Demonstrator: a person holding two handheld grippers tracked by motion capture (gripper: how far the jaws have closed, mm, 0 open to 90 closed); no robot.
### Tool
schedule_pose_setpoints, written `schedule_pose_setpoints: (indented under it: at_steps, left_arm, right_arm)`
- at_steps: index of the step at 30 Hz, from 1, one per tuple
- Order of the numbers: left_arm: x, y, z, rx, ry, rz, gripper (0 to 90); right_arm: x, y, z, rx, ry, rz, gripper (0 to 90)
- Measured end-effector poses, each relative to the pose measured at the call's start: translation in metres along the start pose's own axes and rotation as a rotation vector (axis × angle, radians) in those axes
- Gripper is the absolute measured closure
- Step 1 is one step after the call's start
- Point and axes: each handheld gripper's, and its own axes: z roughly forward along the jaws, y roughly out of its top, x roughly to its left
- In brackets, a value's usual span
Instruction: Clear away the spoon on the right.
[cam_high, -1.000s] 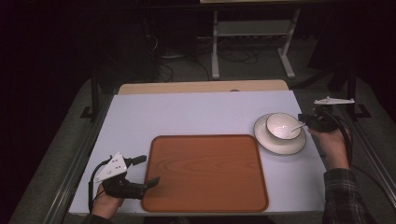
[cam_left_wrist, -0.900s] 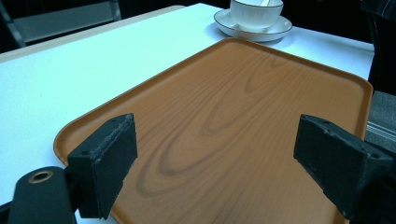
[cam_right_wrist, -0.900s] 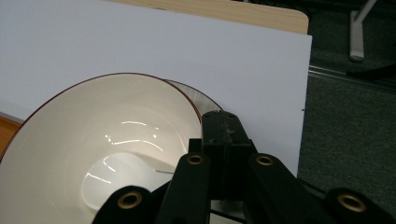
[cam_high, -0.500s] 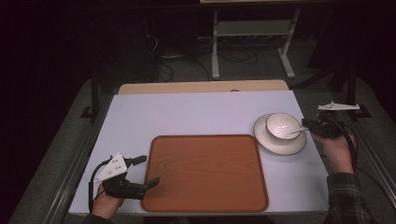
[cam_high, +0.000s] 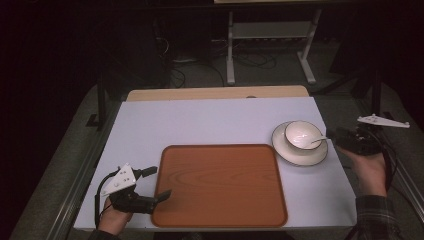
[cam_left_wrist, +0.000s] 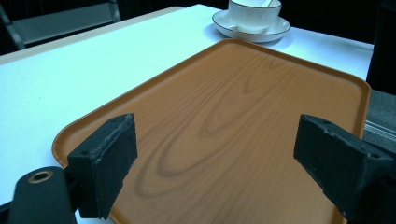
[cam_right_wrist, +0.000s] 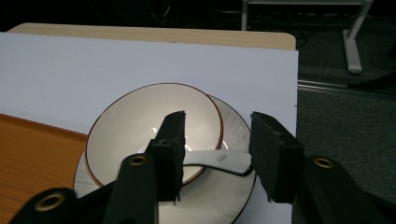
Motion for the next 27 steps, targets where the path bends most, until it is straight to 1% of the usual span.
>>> schedule_pose_setpoints:
  at_steps: [1, 3, 4, 7, 8, 10, 15, 21, 27]
  left_arm:
    - [0.0, 0.0, 0.0, 0.001, 0.0, 0.003, 12.8]
    - [0.0, 0.0, 0.0, 0.0, 0.001, 0.001, 12.8]
    - [0.0, 0.0, 0.0, 0.0, 0.001, 0.001, 12.8]
    - [0.001, 0.0, -0.001, -0.001, 0.001, 0.001, 12.8]
    - [0.001, 0.0, 0.0, 0.0, 0.001, 0.001, 12.8]
    - [0.001, 0.0, -0.001, 0.0, 0.001, 0.003, 12.8]
    - [0.001, 0.0, -0.001, 0.002, 0.002, 0.004, 12.8]
    - [0.001, 0.0, 0.0, 0.001, 0.002, 0.001, 12.8]
    - [0.001, 0.0, 0.0, 0.002, 0.001, 0.002, 12.8]
  right_arm:
    - [0.0, -0.001, -0.001, 0.0, -0.004, 0.008, 49.9]
    - [0.0, -0.005, -0.003, -0.017, -0.003, 0.04, 44.9]
    - [0.0, -0.008, -0.003, -0.018, -0.014, 0.049, 43.3]
    - [-0.002, -0.012, 0.0, -0.008, -0.026, 0.061, 40.0]
    - [-0.002, -0.013, 0.003, -0.001, -0.037, 0.06, 38.4]
    - [-0.003, -0.016, 0.007, 0.009, -0.042, 0.063, 36.9]
    - [-0.003, -0.02, 0.021, 0.042, -0.038, 0.057, 34.3]
    - [-0.002, -0.022, 0.03, 0.047, -0.028, 0.075, 33.5]
    - [-0.003, -0.025, 0.037, 0.056, -0.006, 0.092, 33.4]
